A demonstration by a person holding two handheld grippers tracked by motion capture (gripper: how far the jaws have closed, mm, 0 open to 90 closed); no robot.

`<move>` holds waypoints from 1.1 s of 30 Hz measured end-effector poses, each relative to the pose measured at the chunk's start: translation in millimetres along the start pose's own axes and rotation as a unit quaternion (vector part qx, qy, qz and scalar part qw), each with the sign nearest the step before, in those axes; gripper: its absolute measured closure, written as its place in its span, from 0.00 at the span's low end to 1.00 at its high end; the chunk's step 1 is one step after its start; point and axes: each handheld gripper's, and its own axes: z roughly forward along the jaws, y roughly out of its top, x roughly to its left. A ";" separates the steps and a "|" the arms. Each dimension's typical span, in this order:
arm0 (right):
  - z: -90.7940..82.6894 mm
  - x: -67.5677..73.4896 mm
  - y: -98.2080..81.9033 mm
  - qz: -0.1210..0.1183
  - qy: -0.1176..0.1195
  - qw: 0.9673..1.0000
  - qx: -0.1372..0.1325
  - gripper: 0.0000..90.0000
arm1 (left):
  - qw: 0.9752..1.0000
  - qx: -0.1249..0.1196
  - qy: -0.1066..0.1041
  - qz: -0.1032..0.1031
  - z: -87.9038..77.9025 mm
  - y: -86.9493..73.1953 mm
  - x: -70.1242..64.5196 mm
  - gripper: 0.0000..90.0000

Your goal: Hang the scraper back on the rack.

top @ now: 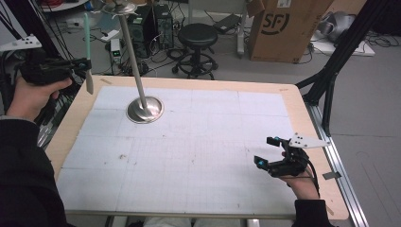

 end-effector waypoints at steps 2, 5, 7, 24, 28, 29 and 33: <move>-1.8 -1.1 0.0 0.002 -0.002 1.000 -0.003 0.01 | 1.000 -0.004 0.000 0.002 2.4 3.0 1.1 0.90; -4.2 -1.8 -0.1 0.006 -0.005 1.000 -0.006 0.01 | 1.000 0.001 0.006 0.001 6.7 5.1 3.7 0.90; -5.1 -2.5 -0.3 0.006 -0.006 1.000 -0.007 0.01 | 1.000 0.001 0.004 -0.002 8.0 5.5 5.8 0.90; -9.9 -5.0 -1.0 0.010 -0.009 1.000 -0.012 0.01 | 1.000 0.001 -0.003 -0.023 23.4 1.4 10.6 0.90; -9.7 -4.9 -1.3 0.009 -0.009 1.000 -0.011 0.01 | 1.000 0.009 -0.002 -0.021 27.7 0.1 8.6 0.90; -9.7 -4.9 -1.3 0.009 -0.009 1.000 -0.011 0.01 | 1.000 0.009 -0.003 -0.021 28.9 0.0 7.7 0.90; -10.4 -4.6 -1.2 0.008 -0.010 1.000 -0.011 0.01 | 1.000 0.009 0.009 -0.013 34.0 -0.9 3.8 0.88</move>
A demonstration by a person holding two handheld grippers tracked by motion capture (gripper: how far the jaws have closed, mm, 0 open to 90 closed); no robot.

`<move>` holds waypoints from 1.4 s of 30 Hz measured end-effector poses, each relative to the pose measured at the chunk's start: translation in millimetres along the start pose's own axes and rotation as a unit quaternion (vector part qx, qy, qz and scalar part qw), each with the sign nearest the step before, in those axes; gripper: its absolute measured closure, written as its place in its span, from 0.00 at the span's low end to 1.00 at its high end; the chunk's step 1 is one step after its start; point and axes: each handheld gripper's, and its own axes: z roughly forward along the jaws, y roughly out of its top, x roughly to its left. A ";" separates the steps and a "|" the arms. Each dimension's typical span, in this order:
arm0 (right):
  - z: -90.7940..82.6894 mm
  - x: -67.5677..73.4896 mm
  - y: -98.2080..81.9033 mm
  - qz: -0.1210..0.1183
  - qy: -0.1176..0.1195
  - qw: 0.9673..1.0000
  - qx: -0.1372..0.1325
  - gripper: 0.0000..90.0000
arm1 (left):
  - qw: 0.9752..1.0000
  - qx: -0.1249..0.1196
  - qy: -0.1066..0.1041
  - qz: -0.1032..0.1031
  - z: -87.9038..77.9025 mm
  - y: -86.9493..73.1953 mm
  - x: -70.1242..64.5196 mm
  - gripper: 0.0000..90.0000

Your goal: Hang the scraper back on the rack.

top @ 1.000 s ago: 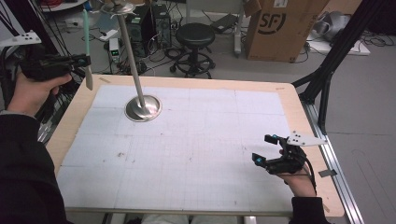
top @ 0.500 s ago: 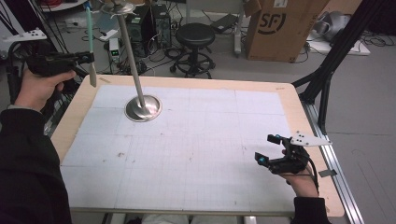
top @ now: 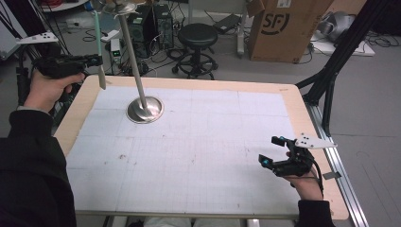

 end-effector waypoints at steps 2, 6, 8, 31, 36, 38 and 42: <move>0.1 0.4 0.1 0.000 0.000 1.000 0.001 0.01 | 1.000 -0.007 0.005 0.008 3.0 -1.5 -2.6 0.76; 0.7 1.2 0.9 -0.003 0.001 1.000 0.000 0.01 | 0.999 -0.020 0.012 0.027 6.5 -6.9 -11.2 0.58; 0.8 1.6 1.5 -0.004 0.001 1.000 0.000 0.01 | 0.998 -0.030 0.002 0.047 7.1 -11.1 -17.4 0.55; 7.7 8.4 15.6 -0.021 -0.007 1.000 -0.019 0.01 | 0.996 -0.069 -0.043 0.041 23.5 -101.8 -105.9 0.02; 7.9 8.2 15.9 -0.023 -0.012 0.999 -0.018 0.01 | 0.996 -0.053 -0.044 0.049 27.0 -129.3 -119.5 0.02; 7.8 7.9 16.0 -0.024 -0.018 0.999 -0.021 0.01 | 0.996 -0.047 -0.036 0.059 28.3 -138.5 -124.7 0.02; 6.9 6.6 15.3 -0.024 -0.025 0.999 -0.025 0.01 | 0.996 -0.051 -0.037 0.071 26.0 -152.0 -132.7 0.02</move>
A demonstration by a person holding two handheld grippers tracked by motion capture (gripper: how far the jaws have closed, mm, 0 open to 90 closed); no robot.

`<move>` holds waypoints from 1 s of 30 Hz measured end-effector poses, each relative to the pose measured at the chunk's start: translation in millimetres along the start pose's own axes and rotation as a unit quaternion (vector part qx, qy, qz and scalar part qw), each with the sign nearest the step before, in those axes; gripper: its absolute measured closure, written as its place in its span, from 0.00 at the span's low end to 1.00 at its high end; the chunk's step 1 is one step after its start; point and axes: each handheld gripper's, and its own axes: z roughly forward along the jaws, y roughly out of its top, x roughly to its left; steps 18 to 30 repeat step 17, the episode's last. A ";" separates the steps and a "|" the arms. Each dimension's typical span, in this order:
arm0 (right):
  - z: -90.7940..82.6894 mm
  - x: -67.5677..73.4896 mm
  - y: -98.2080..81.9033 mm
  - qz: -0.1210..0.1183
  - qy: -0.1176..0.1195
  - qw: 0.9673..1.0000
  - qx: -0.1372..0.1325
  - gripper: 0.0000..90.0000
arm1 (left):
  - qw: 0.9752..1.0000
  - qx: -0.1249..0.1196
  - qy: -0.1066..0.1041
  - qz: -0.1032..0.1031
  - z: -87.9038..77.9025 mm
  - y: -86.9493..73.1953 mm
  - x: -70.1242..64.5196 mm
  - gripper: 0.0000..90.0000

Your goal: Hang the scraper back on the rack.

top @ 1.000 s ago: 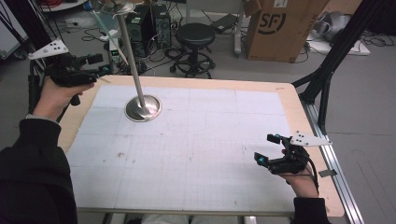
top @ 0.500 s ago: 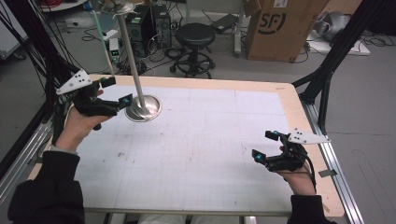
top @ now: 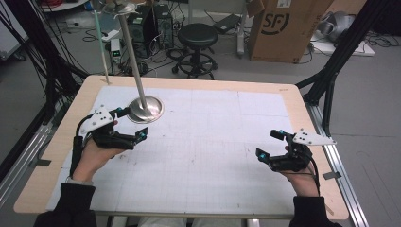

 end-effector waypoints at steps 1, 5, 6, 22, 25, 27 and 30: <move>-0.5 -0.6 -0.5 0.001 -0.002 1.000 -0.001 0.01 | 1.000 -0.002 -0.002 -0.002 -1.4 -2.3 -1.0 0.02; -2.6 -3.5 -3.0 0.001 -0.016 1.000 -0.010 0.01 | 1.000 0.014 0.004 -0.004 -6.9 -14.1 0.8 0.02; -3.2 -4.2 -4.0 0.004 -0.020 1.000 -0.011 0.01 | 1.000 0.017 0.009 -0.006 -8.1 -16.0 1.5 0.02; -4.8 -6.1 -10.7 0.013 -0.051 0.998 -0.031 0.01 | 0.999 0.036 0.024 -0.013 -13.3 -28.6 6.8 0.02; -4.8 -6.1 -10.7 0.013 -0.051 0.998 -0.031 0.01 | 0.999 0.036 0.024 -0.013 -13.3 -28.6 6.8 0.02; -4.8 -6.1 -10.7 0.013 -0.051 0.998 -0.031 0.01 | 0.999 0.036 0.024 -0.013 -13.3 -28.6 6.8 0.02; -4.8 -6.1 -10.7 0.013 -0.051 0.998 -0.031 0.01 | 0.999 0.036 0.024 -0.013 -13.3 -28.6 6.8 0.02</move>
